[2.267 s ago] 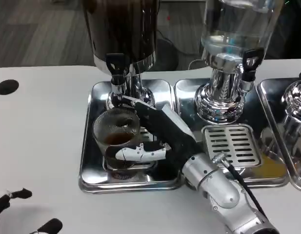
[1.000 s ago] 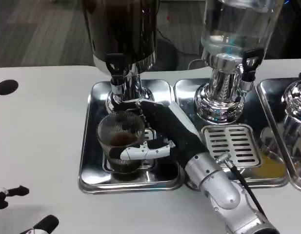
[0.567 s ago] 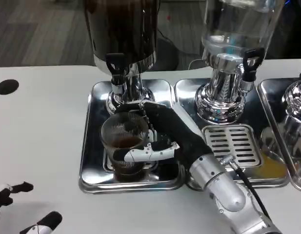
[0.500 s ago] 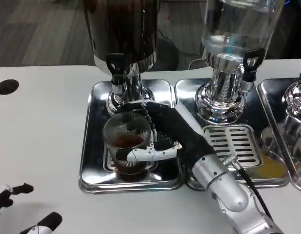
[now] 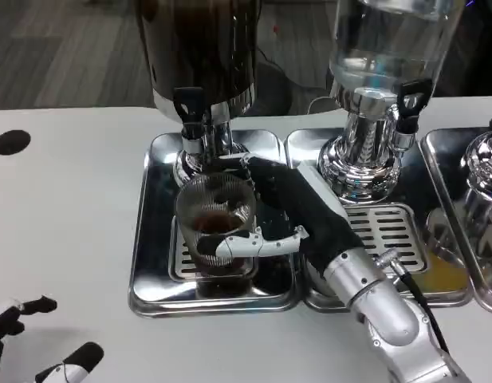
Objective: Grasp the cup under the faucet to collect the drink, then remove the cup.
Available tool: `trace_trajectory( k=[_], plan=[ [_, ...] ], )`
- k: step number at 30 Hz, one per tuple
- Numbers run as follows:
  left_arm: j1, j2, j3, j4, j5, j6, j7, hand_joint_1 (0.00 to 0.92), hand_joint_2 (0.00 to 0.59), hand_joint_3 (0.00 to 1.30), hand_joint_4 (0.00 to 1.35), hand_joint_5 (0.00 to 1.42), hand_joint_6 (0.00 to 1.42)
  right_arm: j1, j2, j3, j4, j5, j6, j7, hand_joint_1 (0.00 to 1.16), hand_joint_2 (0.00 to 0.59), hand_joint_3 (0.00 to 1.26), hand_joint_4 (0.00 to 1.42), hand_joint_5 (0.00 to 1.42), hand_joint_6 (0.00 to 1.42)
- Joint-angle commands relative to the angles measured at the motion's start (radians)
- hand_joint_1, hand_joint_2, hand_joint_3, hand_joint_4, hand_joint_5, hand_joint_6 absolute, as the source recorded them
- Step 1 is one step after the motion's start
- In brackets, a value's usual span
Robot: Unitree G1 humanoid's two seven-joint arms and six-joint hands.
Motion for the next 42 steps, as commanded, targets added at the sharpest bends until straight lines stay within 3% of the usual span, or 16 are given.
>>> trace_trajectory(
  k=[1,23,32,42],
  plan=[
    [-0.006,0.007,-0.019,0.015,0.010,0.013,-0.015,0.006,0.083,0.41,0.33,0.41,0.21,0.008,-0.005,-0.015,-0.060,0.031,0.000,0.016,0.93,0.133,0.50,0.49,0.55,0.47],
    [-0.061,0.007,-0.054,0.016,0.009,0.037,-0.035,0.006,0.083,0.41,0.33,0.40,0.23,0.158,-0.131,-0.059,-0.251,0.067,0.048,0.087,0.91,0.137,0.52,0.49,0.55,0.47],
    [-0.089,0.007,-0.077,0.033,0.001,0.049,-0.033,0.006,0.083,0.41,0.33,0.41,0.23,0.257,-0.174,-0.081,-0.420,0.117,0.086,0.136,0.91,0.139,0.52,0.50,0.56,0.45],
    [-0.116,0.007,-0.092,0.057,-0.001,0.056,-0.034,0.006,0.083,0.41,0.33,0.41,0.24,0.360,-0.217,-0.110,-0.547,0.146,0.110,0.170,0.91,0.139,0.53,0.50,0.56,0.44]
  ],
)
